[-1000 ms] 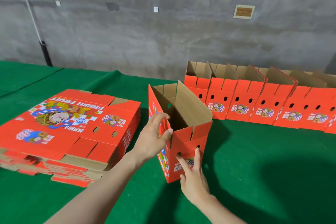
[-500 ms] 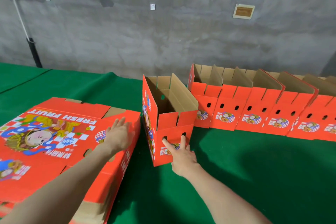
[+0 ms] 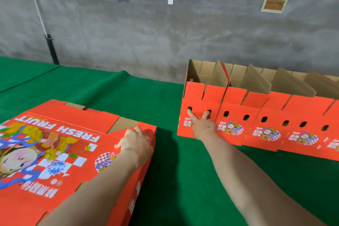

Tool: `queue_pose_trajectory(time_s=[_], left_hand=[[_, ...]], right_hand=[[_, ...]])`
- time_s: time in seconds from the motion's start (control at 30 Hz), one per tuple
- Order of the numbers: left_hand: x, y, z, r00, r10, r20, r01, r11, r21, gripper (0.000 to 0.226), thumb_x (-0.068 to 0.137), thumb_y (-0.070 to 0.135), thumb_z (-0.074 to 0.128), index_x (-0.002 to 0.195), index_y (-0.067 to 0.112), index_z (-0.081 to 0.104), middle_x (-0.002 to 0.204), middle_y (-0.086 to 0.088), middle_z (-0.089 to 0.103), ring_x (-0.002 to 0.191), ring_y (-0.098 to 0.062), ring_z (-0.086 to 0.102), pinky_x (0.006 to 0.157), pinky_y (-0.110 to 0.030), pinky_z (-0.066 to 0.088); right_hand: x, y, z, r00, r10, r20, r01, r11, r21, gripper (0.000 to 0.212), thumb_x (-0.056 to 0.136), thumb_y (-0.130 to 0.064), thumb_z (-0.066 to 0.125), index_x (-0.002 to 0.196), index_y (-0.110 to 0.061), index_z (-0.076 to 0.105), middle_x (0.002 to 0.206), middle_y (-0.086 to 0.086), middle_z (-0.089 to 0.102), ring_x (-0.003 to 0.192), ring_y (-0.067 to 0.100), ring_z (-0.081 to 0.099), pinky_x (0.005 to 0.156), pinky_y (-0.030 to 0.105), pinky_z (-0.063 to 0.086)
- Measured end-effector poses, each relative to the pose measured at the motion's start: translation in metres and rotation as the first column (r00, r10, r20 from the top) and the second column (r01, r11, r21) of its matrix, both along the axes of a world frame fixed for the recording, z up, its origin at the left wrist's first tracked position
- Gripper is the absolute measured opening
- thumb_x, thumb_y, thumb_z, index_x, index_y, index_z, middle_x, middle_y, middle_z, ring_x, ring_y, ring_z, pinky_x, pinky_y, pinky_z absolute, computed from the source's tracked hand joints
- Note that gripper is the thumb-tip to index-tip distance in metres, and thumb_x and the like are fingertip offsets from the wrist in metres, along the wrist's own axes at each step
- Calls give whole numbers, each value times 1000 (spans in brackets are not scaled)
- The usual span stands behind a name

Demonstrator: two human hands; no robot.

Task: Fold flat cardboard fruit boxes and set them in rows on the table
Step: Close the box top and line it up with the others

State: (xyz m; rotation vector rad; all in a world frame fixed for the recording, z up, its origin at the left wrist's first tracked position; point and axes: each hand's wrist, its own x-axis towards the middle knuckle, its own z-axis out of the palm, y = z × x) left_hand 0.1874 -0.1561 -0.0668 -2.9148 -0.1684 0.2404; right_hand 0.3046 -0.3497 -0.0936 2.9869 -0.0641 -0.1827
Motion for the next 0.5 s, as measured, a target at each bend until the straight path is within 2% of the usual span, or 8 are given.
queue_pose_trajectory(time_s=[0.07,0.17,0.3,0.4,0.5], left_hand=[[4,-3,-1,999,33,-10,-33,999,10,50,98,33,35,140,7,33,133,-17,35,122,-37,36,83,-60,51],[3,-5,0,999,46,-20,-45,999,29,53,96,36,37,140,6,34,132,-18,35,121,-38,35,81,-60,52],[2,-5,-1,998,61,-11,-61,998,4,52,95,36,39,139,10,36,131,-17,36,123,-38,34,81,-61,51],[3,-4,-3,998,65,-5,-65,998,16,53,95,37,40,140,11,34,131,-16,36,123,-37,35,80,-60,52],[3,-3,-6,998,61,-9,-60,998,26,55,95,39,39,141,11,32,132,-16,36,122,-37,34,79,-60,52]], right_hand=[[9,-9,2,1000,-2,13,3,1000,-18,104,88,-1,51,141,-50,-23,151,29,0,114,39,50,84,42,50],[13,-16,2,999,31,30,-29,998,-54,103,89,1,49,140,-51,-24,151,29,3,108,34,52,73,37,48],[12,-23,3,999,32,37,-30,998,-57,104,89,-1,53,140,-53,-22,150,27,6,113,33,49,77,36,49],[9,-32,1,998,31,61,-28,998,-49,95,94,-9,50,140,-55,-20,146,25,13,106,30,50,71,33,49],[6,-48,0,998,-2,62,4,999,-37,94,94,-8,48,140,-57,-18,143,23,16,106,29,48,69,34,48]])
